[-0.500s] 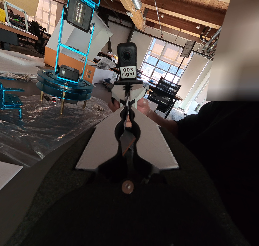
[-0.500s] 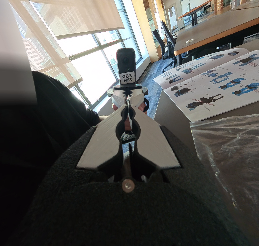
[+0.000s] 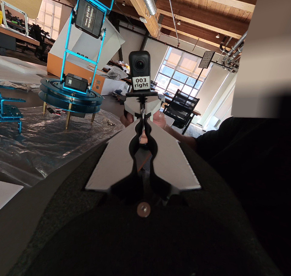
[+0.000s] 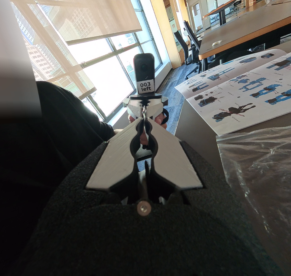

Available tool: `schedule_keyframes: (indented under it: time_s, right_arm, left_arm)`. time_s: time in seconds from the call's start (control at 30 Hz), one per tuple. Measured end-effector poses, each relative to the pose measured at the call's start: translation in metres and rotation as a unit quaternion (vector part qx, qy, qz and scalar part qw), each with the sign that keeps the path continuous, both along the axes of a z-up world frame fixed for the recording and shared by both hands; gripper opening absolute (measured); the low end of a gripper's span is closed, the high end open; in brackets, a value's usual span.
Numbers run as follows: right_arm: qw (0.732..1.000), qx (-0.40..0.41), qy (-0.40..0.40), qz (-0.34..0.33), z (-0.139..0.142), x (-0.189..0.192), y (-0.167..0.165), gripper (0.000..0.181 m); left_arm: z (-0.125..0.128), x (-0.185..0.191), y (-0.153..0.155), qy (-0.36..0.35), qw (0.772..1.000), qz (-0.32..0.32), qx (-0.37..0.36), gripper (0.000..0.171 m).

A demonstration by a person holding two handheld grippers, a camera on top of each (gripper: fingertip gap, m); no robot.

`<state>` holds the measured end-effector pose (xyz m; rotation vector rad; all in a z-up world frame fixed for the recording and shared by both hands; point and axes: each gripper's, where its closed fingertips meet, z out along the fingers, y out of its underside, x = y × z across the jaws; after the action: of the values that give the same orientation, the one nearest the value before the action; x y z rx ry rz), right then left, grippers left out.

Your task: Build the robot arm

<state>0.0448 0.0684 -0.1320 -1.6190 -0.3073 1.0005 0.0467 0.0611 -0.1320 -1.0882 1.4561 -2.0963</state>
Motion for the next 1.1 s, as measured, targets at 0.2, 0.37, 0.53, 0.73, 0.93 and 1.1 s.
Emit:
schedule_keyframes:
  time_s: [0.2, 0.37, 0.53, 0.73, 0.93, 1.1]
  right_arm:
    - [1.000, -0.001, -0.002, -0.009, -0.001, 0.000, 0.002, 0.000]
    - [1.000, -0.006, 0.008, 0.000, -0.001, -0.001, 0.001, 0.000]
    - [1.000, 0.004, -0.009, 0.000, 0.000, -0.001, -0.002, 0.000]
    - [0.999, 0.011, -0.053, 0.002, 0.000, -0.004, -0.006, 0.000]
    - [0.997, -0.001, -0.073, 0.005, -0.006, -0.005, -0.009, 0.000]
    - [0.997, -0.015, -0.073, -0.010, -0.010, 0.003, -0.025, 0.000]
  left_arm:
    - [0.000, 0.001, 0.002, -0.003, 1.000, 0.006, -0.001, 0.000]
    - [0.001, 0.001, 0.001, -0.004, 1.000, 0.006, -0.010, 0.000]
    - [0.003, -0.001, -0.001, -0.013, 1.000, 0.006, 0.007, 0.000]
    - [0.002, -0.004, -0.004, -0.016, 0.999, 0.010, 0.037, 0.000]
    - [-0.005, -0.008, -0.006, -0.012, 0.998, 0.002, 0.057, 0.000]
    - [-0.012, -0.011, -0.014, -0.013, 0.997, -0.015, 0.081, 0.000]
